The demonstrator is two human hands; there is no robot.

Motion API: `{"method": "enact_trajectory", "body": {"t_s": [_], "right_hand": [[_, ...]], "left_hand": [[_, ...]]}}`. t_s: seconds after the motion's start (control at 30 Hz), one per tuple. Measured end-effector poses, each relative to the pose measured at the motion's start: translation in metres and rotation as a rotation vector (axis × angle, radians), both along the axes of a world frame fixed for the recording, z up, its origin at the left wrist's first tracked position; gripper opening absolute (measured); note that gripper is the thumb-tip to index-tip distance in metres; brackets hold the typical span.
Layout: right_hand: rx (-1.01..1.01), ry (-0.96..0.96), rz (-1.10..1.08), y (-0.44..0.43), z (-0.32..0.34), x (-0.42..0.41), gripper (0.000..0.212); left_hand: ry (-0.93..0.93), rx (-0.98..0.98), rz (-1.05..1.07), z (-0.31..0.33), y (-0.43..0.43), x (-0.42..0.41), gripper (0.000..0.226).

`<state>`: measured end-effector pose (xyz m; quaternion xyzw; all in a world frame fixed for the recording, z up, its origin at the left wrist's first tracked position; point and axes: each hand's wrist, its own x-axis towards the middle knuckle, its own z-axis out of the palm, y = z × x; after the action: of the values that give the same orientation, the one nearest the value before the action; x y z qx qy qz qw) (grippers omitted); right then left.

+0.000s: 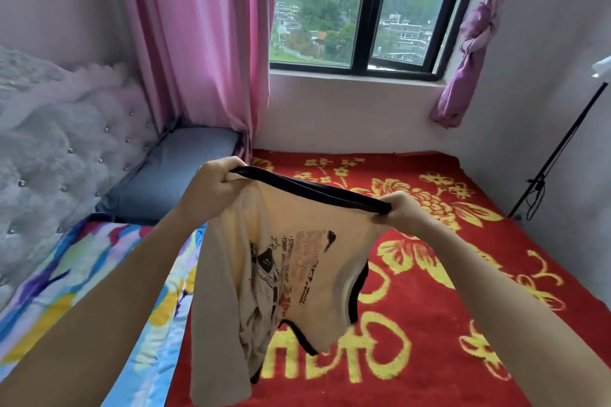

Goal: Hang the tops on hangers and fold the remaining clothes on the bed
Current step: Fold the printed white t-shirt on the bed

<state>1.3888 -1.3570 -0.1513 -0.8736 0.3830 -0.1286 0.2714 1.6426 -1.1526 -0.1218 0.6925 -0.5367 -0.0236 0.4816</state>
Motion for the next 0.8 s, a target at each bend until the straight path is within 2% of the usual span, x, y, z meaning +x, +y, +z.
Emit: {"method": "enact_trajectory", "body": {"t_s": [0.03, 0.1, 0.2, 0.3, 0.37, 0.47, 0.5, 0.57, 0.7, 0.8], "right_hand": [[0.006, -0.078, -0.019, -0.001, 0.0, -0.002, 0.014], [0.065, -0.286, -0.05, 0.0, 0.005, -0.004, 0.012], [0.305, -0.63, -0.063, 0.005, 0.023, -0.011, 0.007], [0.473, -0.861, -0.062, 0.01, 0.041, -0.014, 0.024], [0.468, -0.912, -0.045, 0.011, 0.046, -0.01, 0.028], [0.325, -0.84, -0.036, 0.018, 0.048, 0.0, 0.009], [0.229, -0.802, -0.038, 0.019, 0.048, 0.002, 0.01], [-0.029, -0.693, -0.068, 0.023, 0.046, 0.006, 0.012], [-0.594, -0.534, -0.073, 0.038, 0.042, 0.015, 0.021], [-0.636, -0.546, -0.041, 0.047, 0.047, 0.027, 0.029]], "left_hand": [[0.044, 0.002, 0.016, -0.001, 0.0, 0.002, 0.021], [0.18, 0.008, 0.017, -0.003, 0.003, 0.012, 0.025], [0.325, 0.079, -0.027, -0.002, 0.012, 0.028, 0.024], [0.418, 0.174, -0.126, 0.003, 0.026, 0.035, 0.027], [0.476, 0.232, -0.17, 0.001, 0.033, 0.04, 0.03], [0.569, 0.183, -0.147, -0.008, 0.039, 0.047, 0.025], [0.608, 0.137, -0.128, -0.011, 0.04, 0.047, 0.022], [0.665, 0.027, -0.09, -0.017, 0.04, 0.049, 0.015], [0.638, -0.138, 0.025, -0.028, 0.036, 0.056, 0.014], [0.548, -0.142, 0.159, -0.03, 0.033, 0.061, 0.019]]}}
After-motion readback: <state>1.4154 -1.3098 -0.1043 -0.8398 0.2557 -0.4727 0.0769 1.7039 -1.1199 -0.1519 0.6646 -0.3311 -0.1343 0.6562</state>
